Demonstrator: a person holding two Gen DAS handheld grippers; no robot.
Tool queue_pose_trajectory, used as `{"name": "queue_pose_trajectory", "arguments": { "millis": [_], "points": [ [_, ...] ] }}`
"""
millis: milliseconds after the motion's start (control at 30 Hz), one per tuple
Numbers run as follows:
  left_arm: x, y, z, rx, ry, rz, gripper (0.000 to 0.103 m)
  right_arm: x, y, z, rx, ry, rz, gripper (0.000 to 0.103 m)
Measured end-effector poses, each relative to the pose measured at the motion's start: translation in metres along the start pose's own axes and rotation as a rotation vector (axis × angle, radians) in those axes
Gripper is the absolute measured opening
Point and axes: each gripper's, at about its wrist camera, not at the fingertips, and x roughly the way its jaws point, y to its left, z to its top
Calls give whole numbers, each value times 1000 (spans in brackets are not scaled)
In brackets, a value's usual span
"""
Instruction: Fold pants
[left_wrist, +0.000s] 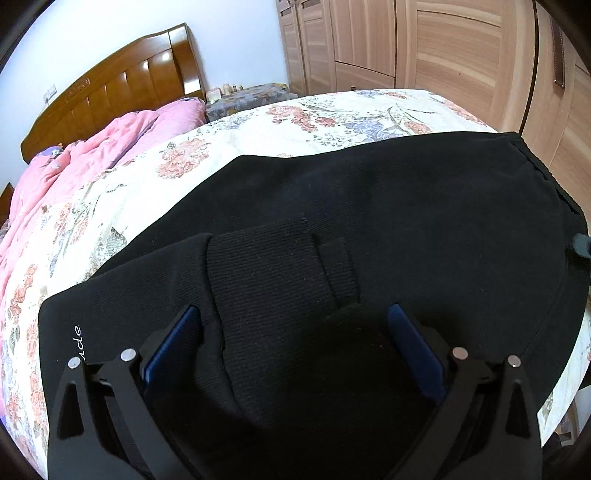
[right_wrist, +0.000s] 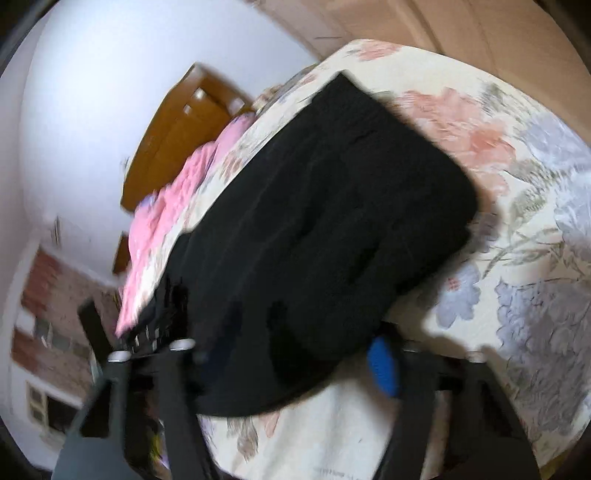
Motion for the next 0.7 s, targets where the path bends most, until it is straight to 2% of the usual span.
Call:
{"name": "queue_pose_trajectory", "arguments": {
  "millis": [33, 133, 233, 267, 333, 400, 467, 533, 567, 600, 700],
  "points": [
    [0, 0, 0, 3, 2, -1, 101, 2, -2, 1, 1, -10, -10, 35],
    [-4, 1, 3, 12, 13, -7, 101, -4, 7, -6, -80, -78, -22, 25],
    [-24, -1, 20, 14, -21, -27, 101, -15, 34, -15, -254, -170, -92, 24],
    [-33, -2, 31, 13, -35, -56, 101, -18, 46, -18, -325, -197, -128, 24],
    [-46, -12, 59, 29, -42, -155, 101, -19, 75, -30, -502, -250, -226, 24],
    [-50, -30, 93, 68, 5, -280, 101, -18, 89, -42, -612, -276, -288, 24],
    [-45, -65, 134, 118, 125, -438, 101, -12, 102, -50, -691, -294, -338, 24],
    [-42, -103, 168, 176, 217, -527, 101, -6, 112, -56, -759, -307, -380, 24],
    [-41, -127, 183, 228, 264, -542, 101, -2, 118, -58, -792, -313, -402, 24],
    [-42, -153, 196, 298, 286, -523, 101, 0, 122, -59, -812, -315, -414, 23],
    [-46, -226, 212, 495, 307, -400, 101, 3, 126, -59, -843, -320, -427, 23]
  ]
}}
